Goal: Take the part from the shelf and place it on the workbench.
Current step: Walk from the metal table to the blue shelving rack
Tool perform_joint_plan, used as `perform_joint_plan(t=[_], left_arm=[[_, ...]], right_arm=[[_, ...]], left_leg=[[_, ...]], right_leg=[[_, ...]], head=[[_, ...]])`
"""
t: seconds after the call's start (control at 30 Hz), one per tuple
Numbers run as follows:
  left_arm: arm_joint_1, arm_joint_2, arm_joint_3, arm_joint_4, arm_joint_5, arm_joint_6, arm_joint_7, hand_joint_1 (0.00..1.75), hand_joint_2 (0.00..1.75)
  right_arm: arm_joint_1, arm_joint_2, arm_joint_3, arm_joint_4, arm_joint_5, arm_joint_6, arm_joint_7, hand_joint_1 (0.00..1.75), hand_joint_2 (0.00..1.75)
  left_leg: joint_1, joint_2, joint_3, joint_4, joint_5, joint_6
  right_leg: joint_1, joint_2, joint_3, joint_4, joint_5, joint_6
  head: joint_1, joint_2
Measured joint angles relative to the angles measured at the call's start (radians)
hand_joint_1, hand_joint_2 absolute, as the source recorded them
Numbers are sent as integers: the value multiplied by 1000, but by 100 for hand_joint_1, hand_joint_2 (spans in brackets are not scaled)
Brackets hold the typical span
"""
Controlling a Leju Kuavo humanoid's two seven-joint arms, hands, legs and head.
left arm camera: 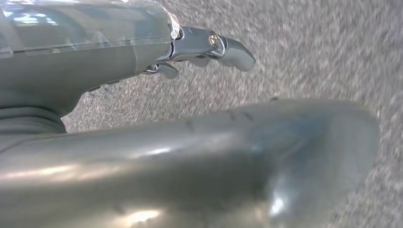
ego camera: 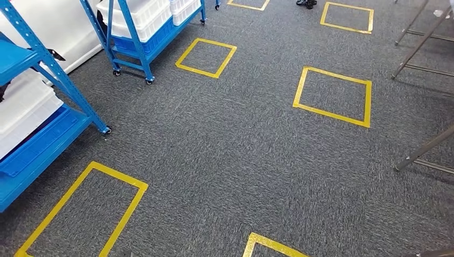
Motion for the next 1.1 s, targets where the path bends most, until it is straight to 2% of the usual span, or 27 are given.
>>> perform_joint_plan(t=[0.03,0.07,0.13,0.17,0.2,0.23,0.3,0.37,0.4,0.47,0.5,0.53,0.57,0.6,0.67,0.7,0.73,0.8,0.87,0.93,1.0,1.03,1.07,1.1], left_arm=[[1,0,3,0,0,0,0,0,0],[2,1,5,0,0,1,0,0,0],[2,0,8,0,0,1,0,0,0],[2,0,10,0,0,2,0,0,0],[2,0,10,0,0,3,1,0,0],[3,0,11,0,0,4,1,0,0],[6,1,12,0,0,7,3,0,0],[8,1,16,0,0,12,5,0,0],[8,2,18,0,0,15,5,0,0],[8,2,25,0,0,18,5,0,0],[9,2,27,0,0,19,5,0,0],[10,2,30,0,0,20,5,0,0],[11,2,32,0,0,20,5,0,0],[12,2,34,0,0,21,5,0,0],[11,4,40,0,0,21,6,0,0],[10,5,44,0,0,21,6,0,0],[10,6,50,0,0,20,6,0,0],[12,7,61,0,0,17,6,0,0],[15,6,71,0,0,11,7,0,0],[14,6,88,0,0,1,8,0,0],[14,6,107,0,0,-7,10,0,0],[14,6,115,0,0,-9,10,0,0],[15,7,123,0,0,-12,11,0,0],[15,7,133,0,0,-14,11,0,0]], right_arm=[[0,0,0,0,1,0,0,0,0],[1,0,0,0,2,0,0,0,0],[2,-1,0,0,3,0,-1,0,0],[2,-2,0,0,4,1,-2,0,0],[2,-2,0,1,4,2,-3,0,0],[2,-2,0,1,5,3,-3,0,0],[-1,-2,0,1,7,5,-3,0,0],[-1,-2,1,1,7,6,-3,0,0],[0,-2,1,1,8,6,-2,0,0],[3,-3,1,1,9,7,-2,0,0],[4,-3,1,1,10,8,-2,0,0],[4,-3,1,1,10,8,-2,0,0],[3,-3,1,1,11,9,-1,0,0],[3,-3,1,1,12,9,0,0,0],[2,-3,1,1,14,12,0,0,0],[2,-3,1,1,16,13,0,0,0],[2,-3,1,1,17,15,1,0,0],[-1,-2,2,1,19,17,1,0,0],[-3,-2,3,0,19,18,2,0,0],[-2,-2,3,0,20,19,5,0,0],[1,-1,3,1,20,20,7,0,0],[2,-1,3,1,19,20,7,0,0],[3,-1,3,1,19,20,8,0,0],[4,-1,3,1,19,20,9,0,0]], left_leg=[[0,-8,1,1,-1,0],[0,-17,1,3,-1,-1],[2,-36,2,8,-5,-6],[1,-44,0,14,-9,-11],[0,-49,-4,19,-11,-17],[0,-53,-8,21,-13,-22],[1,-59,-12,22,-14,-34],[3,-44,-22,49,-34,-45],[4,-30,-39,90,-59,-50],[8,-8,-101,221,-125,-57],[9,-4,-130,279,-146,-60],[10,-2,-145,309,-150,-62],[10,0,-140,299,-133,-61],[10,3,-116,250,-102,-59],[6,25,-44,106,-39,-49],[2,33,-20,55,-22,-43],[-2,39,-8,28,-17,-37],[-6,30,-8,18,-16,-27],[-3,20,1,5,-8,-15],[1,12,7,-5,0,-6],[1,2,6,-4,1,-2],[1,-5,6,-4,0,-2],[1,-12,7,-3,-1,-3],[2,-21,8,-1,-2,-5]], right_leg=[[0,0,-11,17,6,0],[-1,1,-5,-4,32,0],[-3,18,49,-130,106,-3],[-4,31,74,-189,131,-5],[-4,42,89,-228,144,-7],[-3,49,93,-243,145,-11],[-1,39,94,-247,146,-21],[-2,26,98,-253,148,-34],[-3,18,100,-256,148,-39],[1,2,101,-256,146,-46],[3,-6,101,-256,145,-47],[4,-13,102,-256,144,-47],[4,-19,104,-256,143,-47],[5,-25,106,-256,141,-46],[7,-36,112,-255,137,-41],[8,-40,114,-255,136,-37],[8,-45,115,-255,134,-32],[7,-52,119,-258,133,-21],[4,-42,117,-243,120,-11],[1,-15,78,-157,67,-5],[0,-2,11,-26,9,-2],[-1,-1,-11,14,2,0],[-2,-1,-16,17,16,2],[-3,0,-3,-17,48,3]], head=[[0,0],[0,0],[0,0],[0,0],[0,0],[0,0],[0,0],[0,0],[0,0],[0,0],[0,0],[0,0],[0,0],[0,0],[0,0],[0,0],[0,0],[0,0],[0,0],[0,0],[0,0],[0,0],[0,0],[0,0]])
